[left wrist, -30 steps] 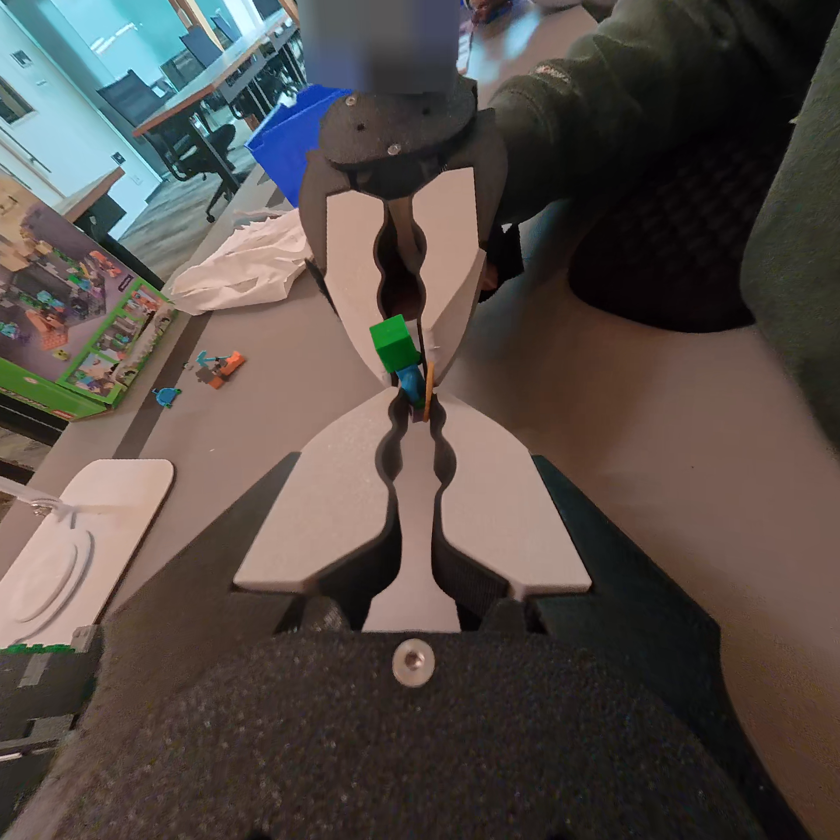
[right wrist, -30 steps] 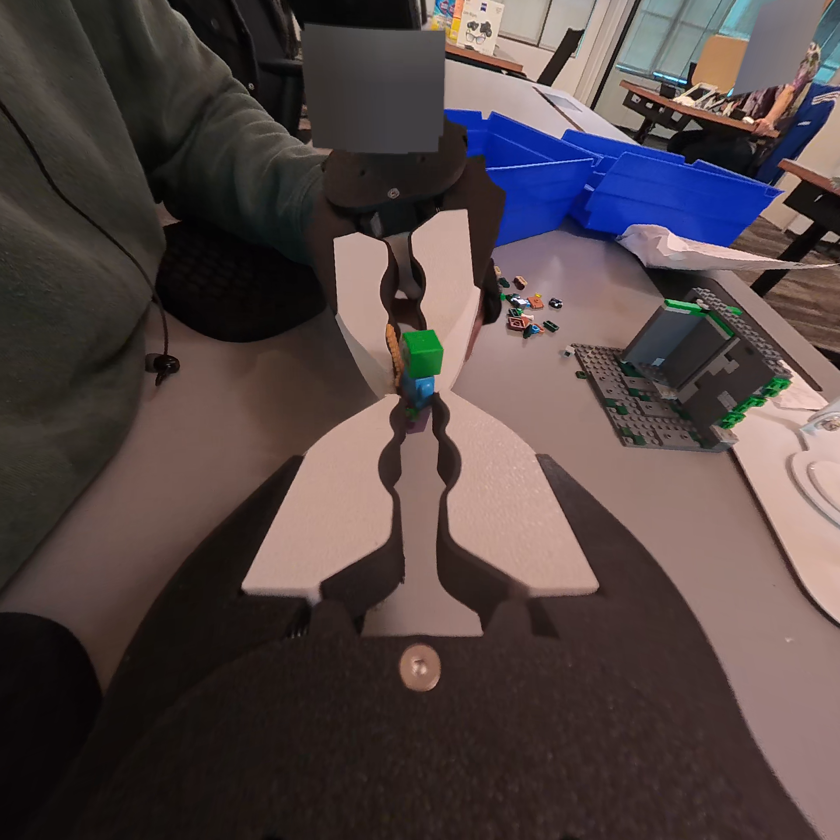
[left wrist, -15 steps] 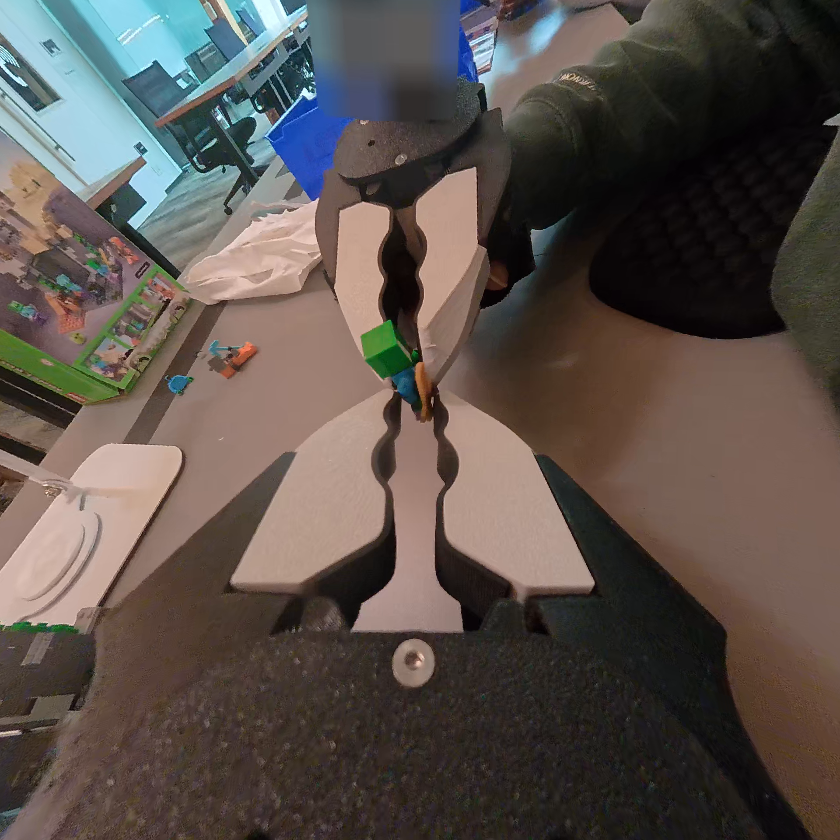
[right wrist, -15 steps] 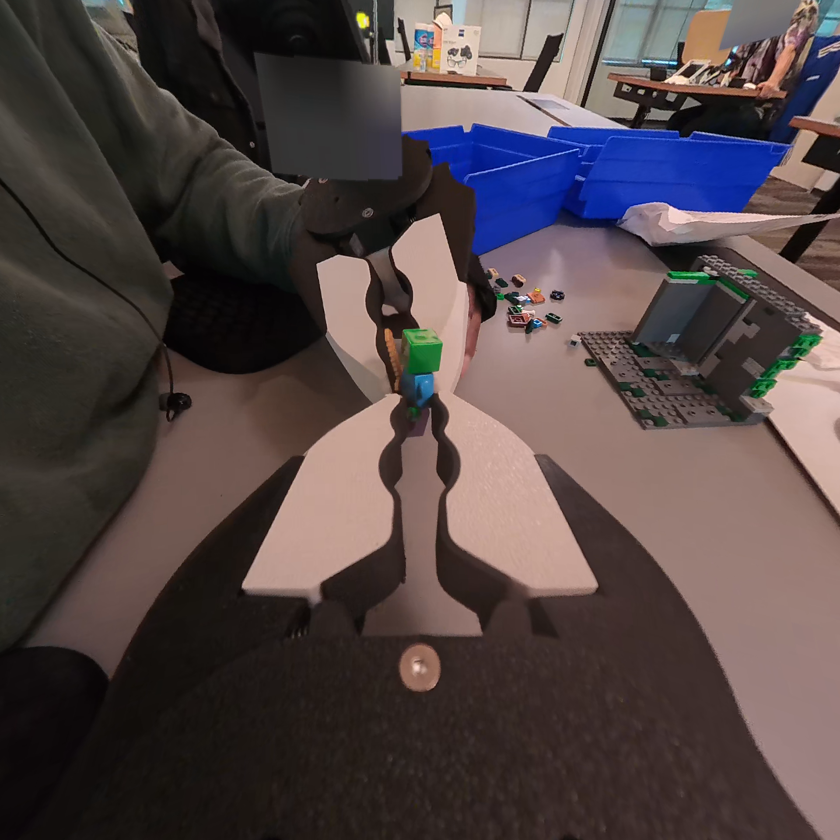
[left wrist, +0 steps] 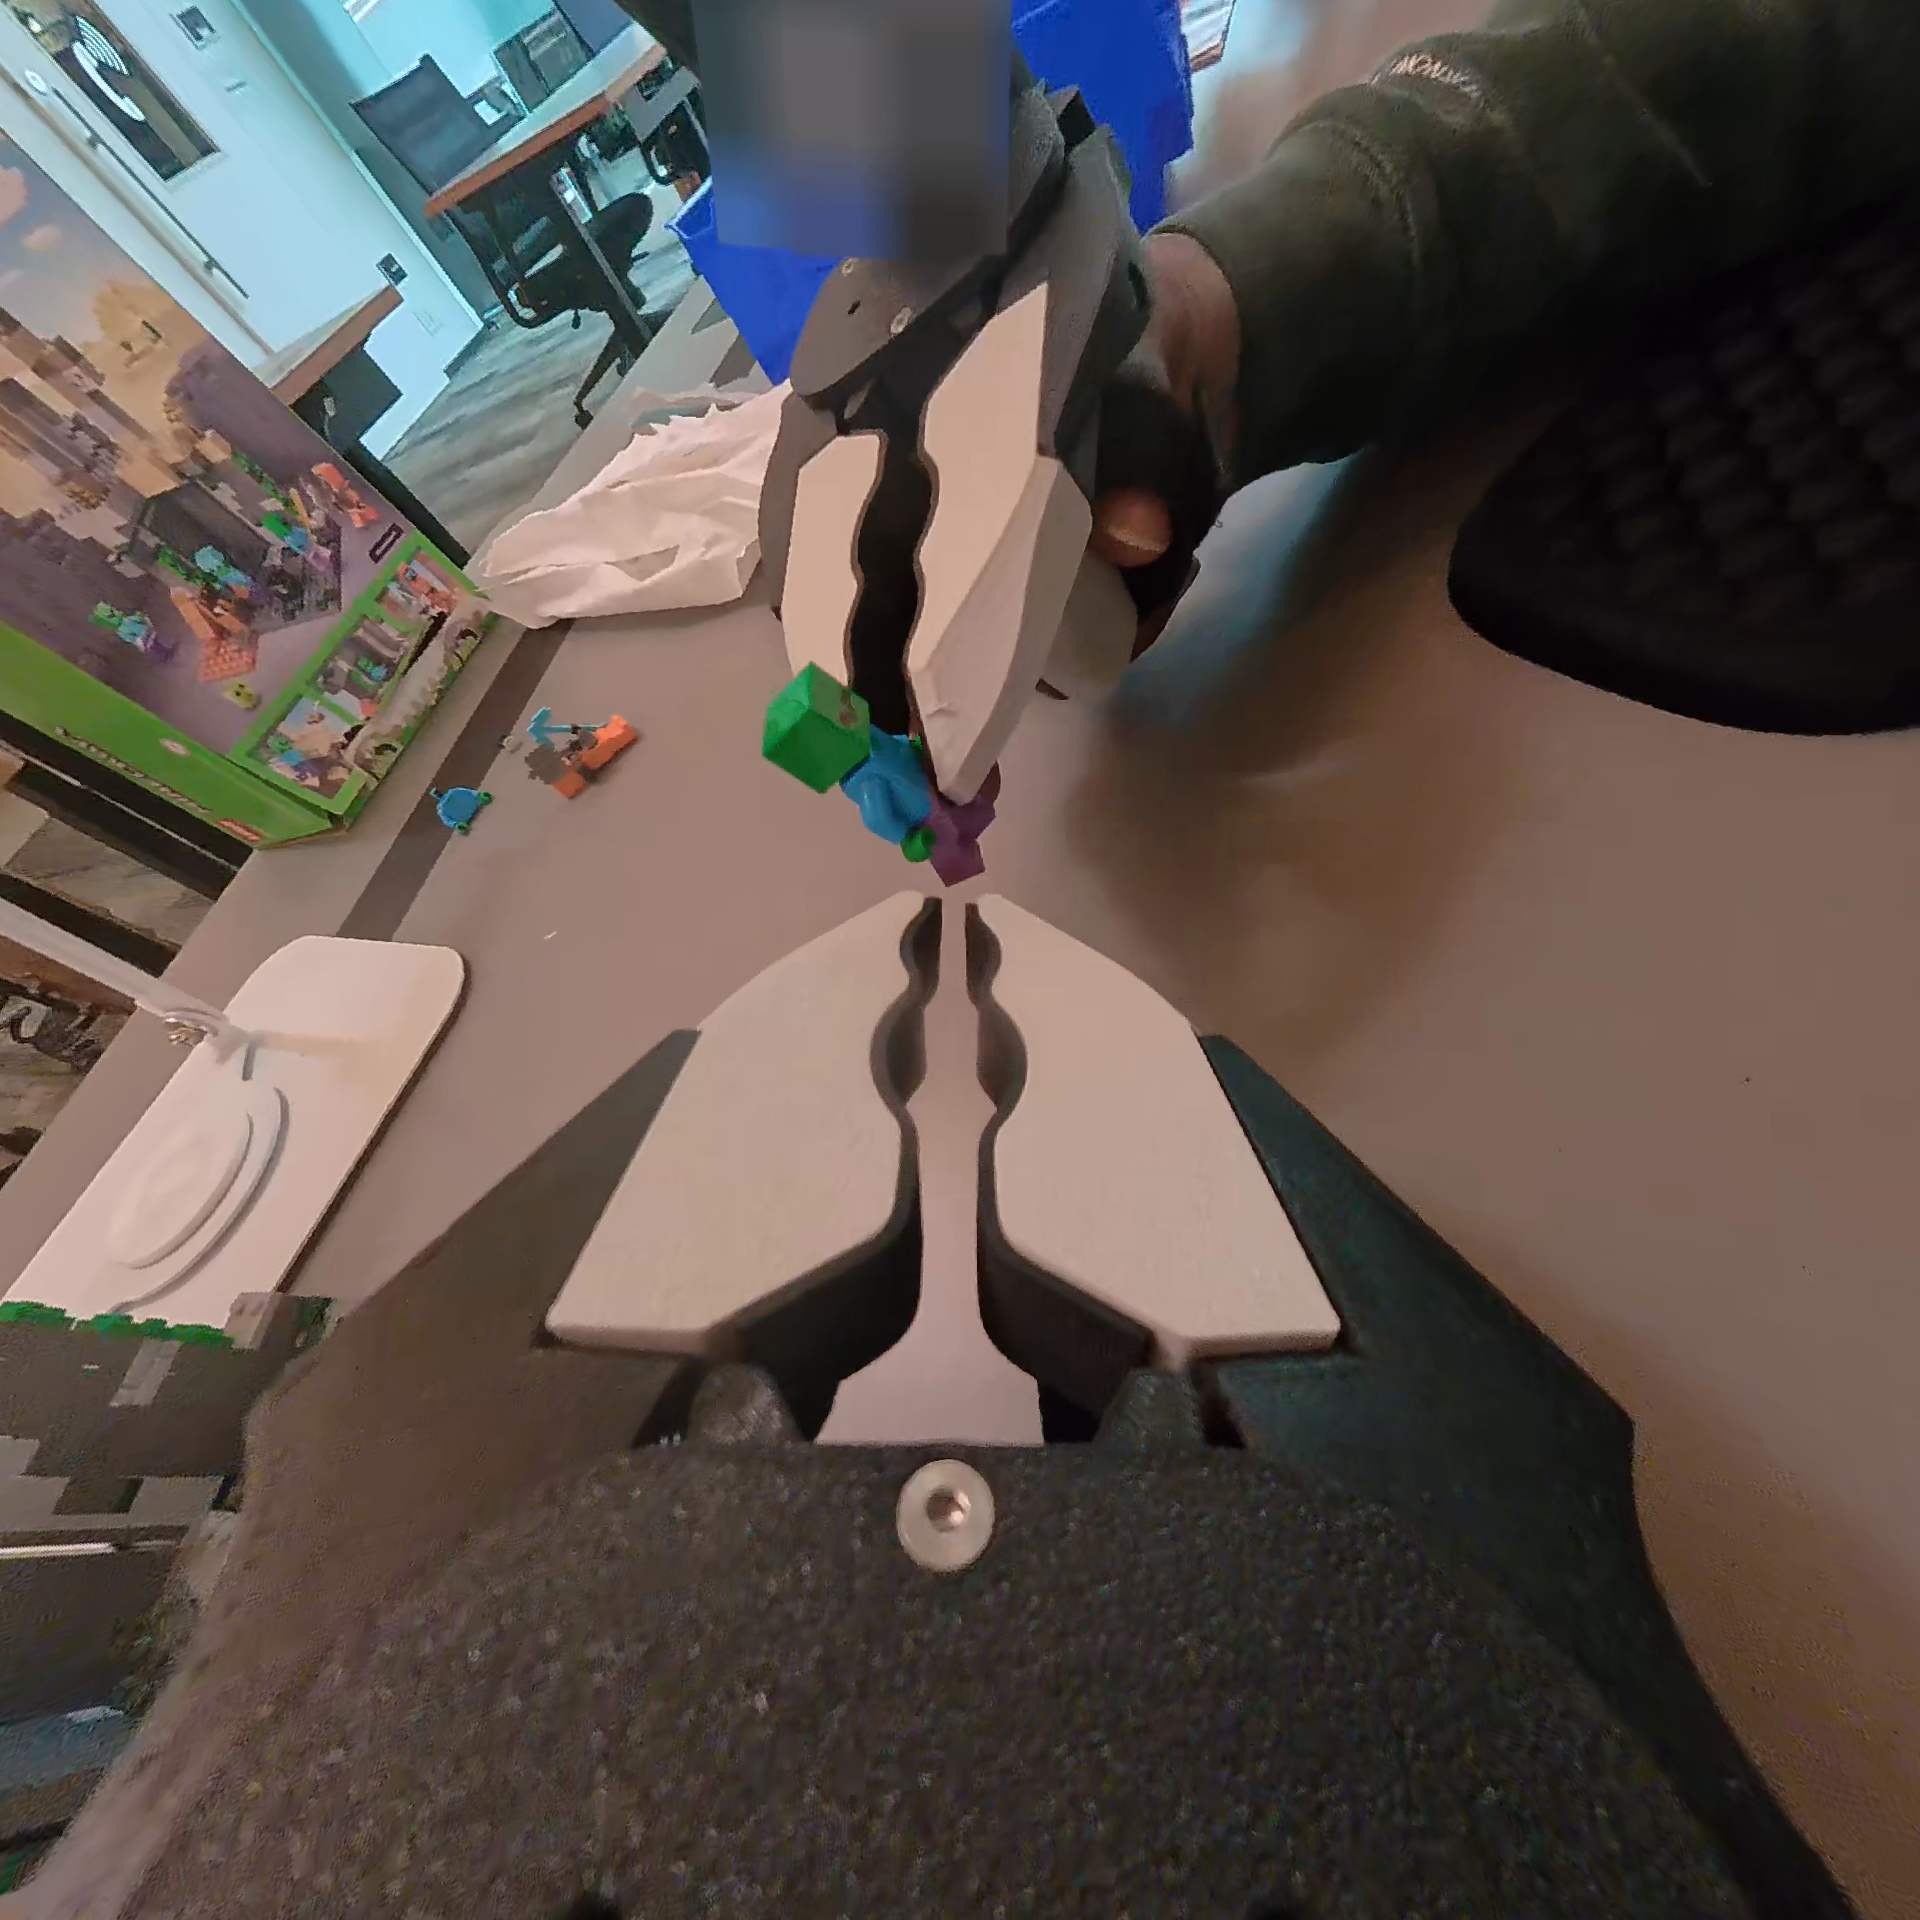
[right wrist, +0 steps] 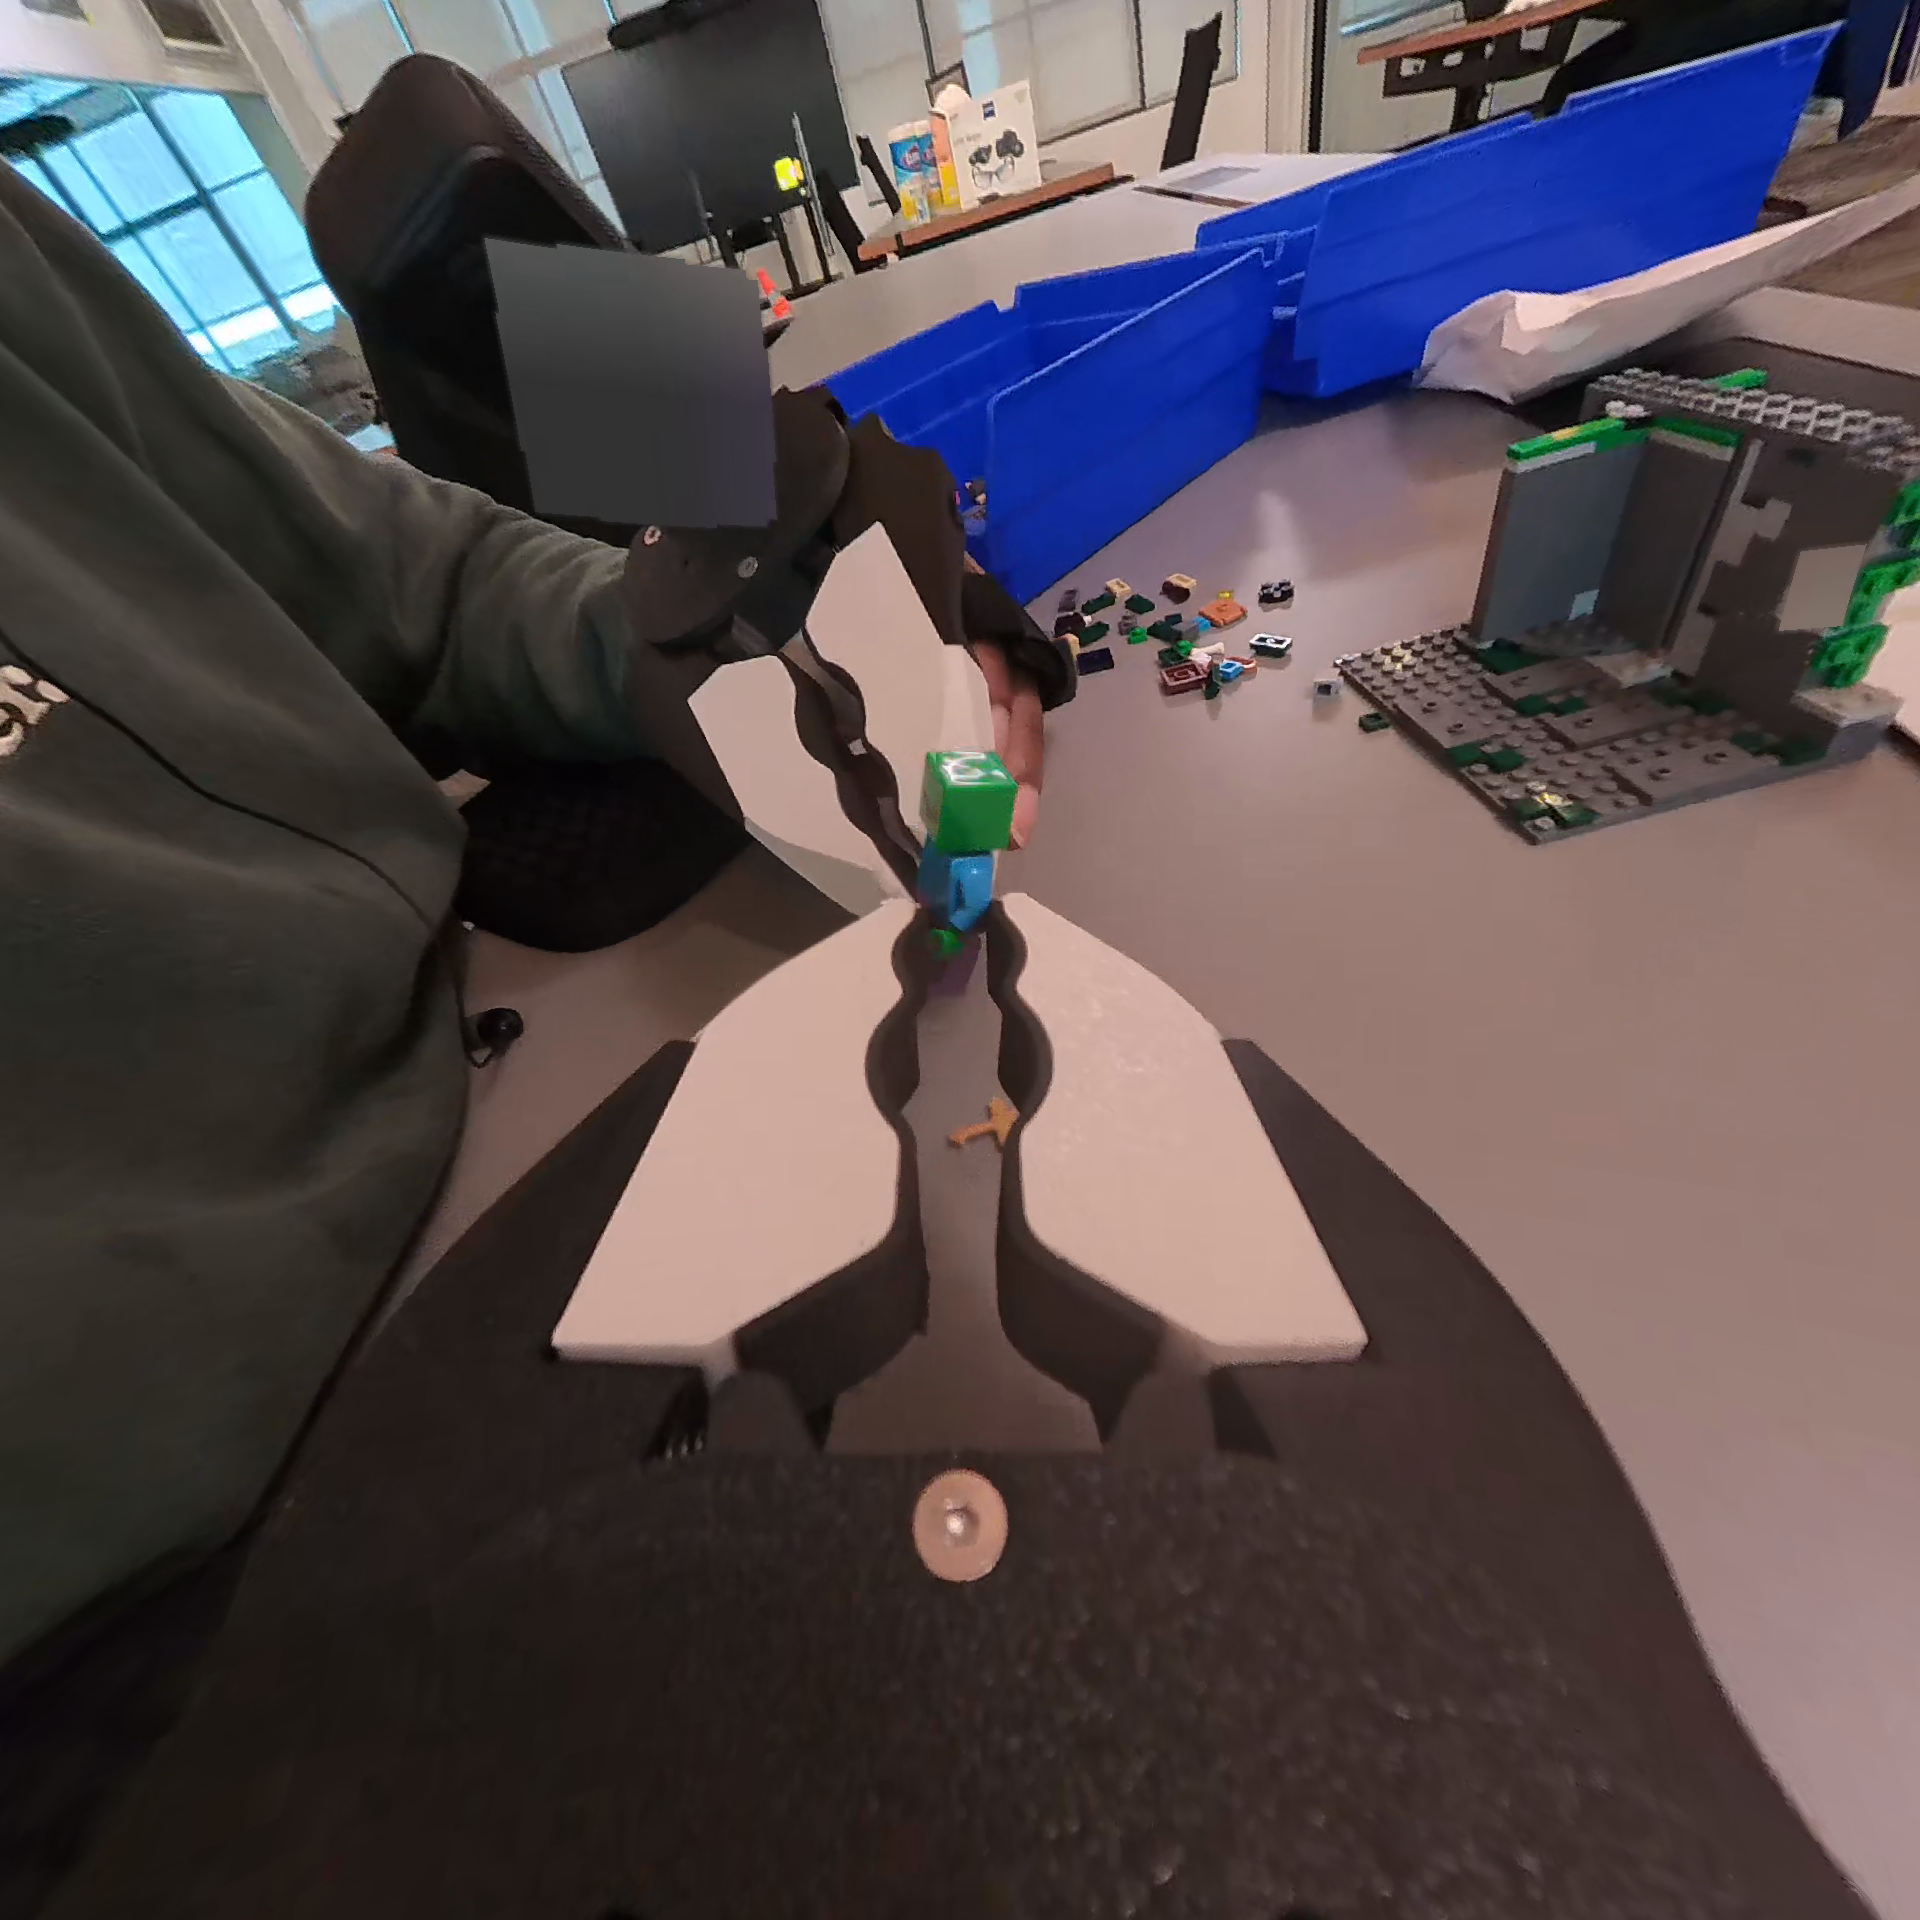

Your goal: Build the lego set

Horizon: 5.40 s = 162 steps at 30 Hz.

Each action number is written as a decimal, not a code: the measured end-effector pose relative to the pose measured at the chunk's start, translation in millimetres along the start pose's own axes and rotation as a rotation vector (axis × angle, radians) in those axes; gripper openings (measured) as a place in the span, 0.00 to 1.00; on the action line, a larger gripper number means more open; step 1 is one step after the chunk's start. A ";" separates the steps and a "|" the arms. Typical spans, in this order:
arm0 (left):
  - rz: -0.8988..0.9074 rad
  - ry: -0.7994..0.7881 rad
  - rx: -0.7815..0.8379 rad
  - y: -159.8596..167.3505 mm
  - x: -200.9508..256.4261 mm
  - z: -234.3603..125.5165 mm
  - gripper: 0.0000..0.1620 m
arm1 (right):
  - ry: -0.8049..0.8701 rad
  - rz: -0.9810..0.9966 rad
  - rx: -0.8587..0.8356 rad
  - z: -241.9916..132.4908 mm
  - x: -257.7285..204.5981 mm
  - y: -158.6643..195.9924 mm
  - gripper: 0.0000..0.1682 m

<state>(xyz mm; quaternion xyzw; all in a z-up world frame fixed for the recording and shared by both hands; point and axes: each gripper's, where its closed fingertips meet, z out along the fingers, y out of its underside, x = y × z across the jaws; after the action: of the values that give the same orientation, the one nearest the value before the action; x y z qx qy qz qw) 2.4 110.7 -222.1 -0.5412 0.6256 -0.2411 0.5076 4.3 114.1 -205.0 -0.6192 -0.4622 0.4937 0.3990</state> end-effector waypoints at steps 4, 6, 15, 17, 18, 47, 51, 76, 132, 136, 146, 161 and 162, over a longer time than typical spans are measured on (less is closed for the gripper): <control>-0.019 -0.024 0.007 0.1 -5.3 -0.5 0.03 | -0.005 0.049 -0.013 -0.4 3.4 3.2 0.06; -0.014 -0.042 0.026 -2.7 -7.4 -1.1 0.04 | -0.022 0.082 -0.014 0.1 2.8 4.3 0.06; -0.125 -0.003 0.064 -7.5 -5.2 -0.8 0.03 | -0.027 0.096 -0.005 2.4 1.9 3.3 0.06; -0.206 0.016 0.074 -7.9 -7.1 -1.8 0.02 | 0.011 0.053 -0.010 3.5 3.8 2.3 0.06; -0.244 0.025 0.074 -7.3 -7.9 -1.9 0.02 | 0.034 0.028 -0.020 4.0 5.0 2.6 0.05; -0.672 0.246 0.161 -15.6 -0.9 -0.8 0.00 | 0.286 -0.267 -0.091 7.3 21.4 6.4 0.03; -0.613 0.198 0.145 -10.7 -6.5 -3.6 0.02 | 0.263 -0.207 -0.101 8.7 21.6 10.9 0.03; -0.271 0.166 0.037 14.8 7.4 7.7 0.05 | 0.055 -0.204 -0.194 8.0 0.5 17.2 0.12; -0.368 -0.046 -0.205 63.1 -35.2 21.9 0.20 | 0.196 -0.096 -0.211 10.7 80.1 20.6 0.07; -0.349 -0.048 -0.228 66.3 -33.4 21.8 0.20 | 0.225 -0.117 -0.263 11.5 87.5 34.2 0.07; -0.337 -0.039 -0.251 70.0 -31.0 21.7 0.19 | 0.229 -0.099 -0.313 13.5 89.3 44.2 0.09; -0.329 -0.034 -0.256 70.5 -29.6 22.3 0.19 | 0.221 -0.125 -0.295 11.5 86.1 41.7 0.13; -0.328 -0.034 -0.255 70.5 -29.7 22.2 0.19 | 0.220 -0.128 -0.292 10.7 86.0 40.9 0.14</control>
<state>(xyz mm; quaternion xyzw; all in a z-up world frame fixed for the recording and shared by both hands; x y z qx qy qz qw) -11.2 164.6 -279.1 -0.6998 0.5458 -0.2300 0.3994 8.4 187.2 -266.8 -0.6901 -0.5209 0.3244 0.3838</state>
